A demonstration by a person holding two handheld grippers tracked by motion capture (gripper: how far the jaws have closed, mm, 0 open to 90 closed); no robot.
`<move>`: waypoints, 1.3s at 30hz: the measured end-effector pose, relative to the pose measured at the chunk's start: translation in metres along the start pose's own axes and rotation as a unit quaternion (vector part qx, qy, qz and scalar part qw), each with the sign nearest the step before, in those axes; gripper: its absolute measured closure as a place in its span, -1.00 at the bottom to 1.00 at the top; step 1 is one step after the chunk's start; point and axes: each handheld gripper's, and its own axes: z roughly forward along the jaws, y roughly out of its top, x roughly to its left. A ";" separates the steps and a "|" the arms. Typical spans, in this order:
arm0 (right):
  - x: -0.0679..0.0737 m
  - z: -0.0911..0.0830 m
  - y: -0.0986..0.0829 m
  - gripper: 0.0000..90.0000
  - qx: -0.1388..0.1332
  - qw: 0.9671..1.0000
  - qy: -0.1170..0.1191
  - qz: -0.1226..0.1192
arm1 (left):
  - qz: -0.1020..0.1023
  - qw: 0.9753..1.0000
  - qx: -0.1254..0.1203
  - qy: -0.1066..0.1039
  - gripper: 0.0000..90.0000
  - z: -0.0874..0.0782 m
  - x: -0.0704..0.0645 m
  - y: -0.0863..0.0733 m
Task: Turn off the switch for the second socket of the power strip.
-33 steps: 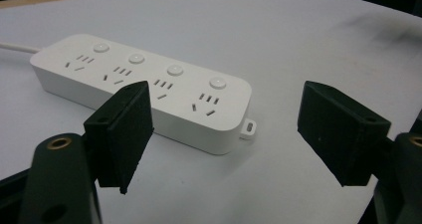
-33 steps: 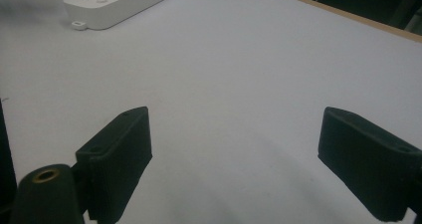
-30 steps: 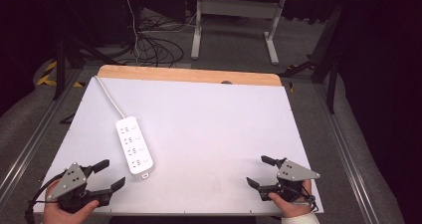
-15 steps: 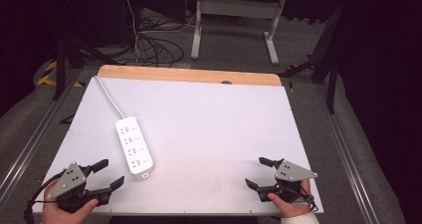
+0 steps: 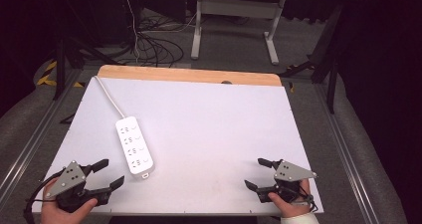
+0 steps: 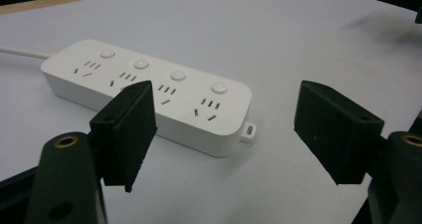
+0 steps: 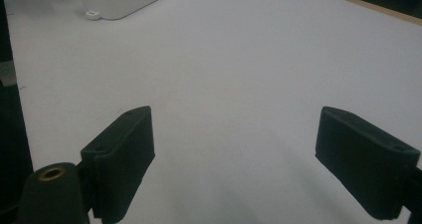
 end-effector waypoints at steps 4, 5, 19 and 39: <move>0.000 0.000 0.000 -0.64 0.001 1.000 0.000 0.001 | -0.003 1.000 0.007 -0.002 -0.38 0.000 0.000 0.003; 0.000 0.000 0.000 -0.64 0.002 1.000 0.000 0.001 | -0.007 1.000 0.007 -0.003 -0.35 0.000 0.000 0.004; 0.000 0.002 -0.001 -0.64 0.004 1.000 0.004 0.003 | -0.010 1.000 -0.002 -0.005 -0.19 0.002 0.006 0.033; 0.000 0.002 -0.003 -0.64 0.010 1.000 0.007 0.003 | -0.009 1.000 -0.001 -0.016 -0.17 0.020 0.019 0.057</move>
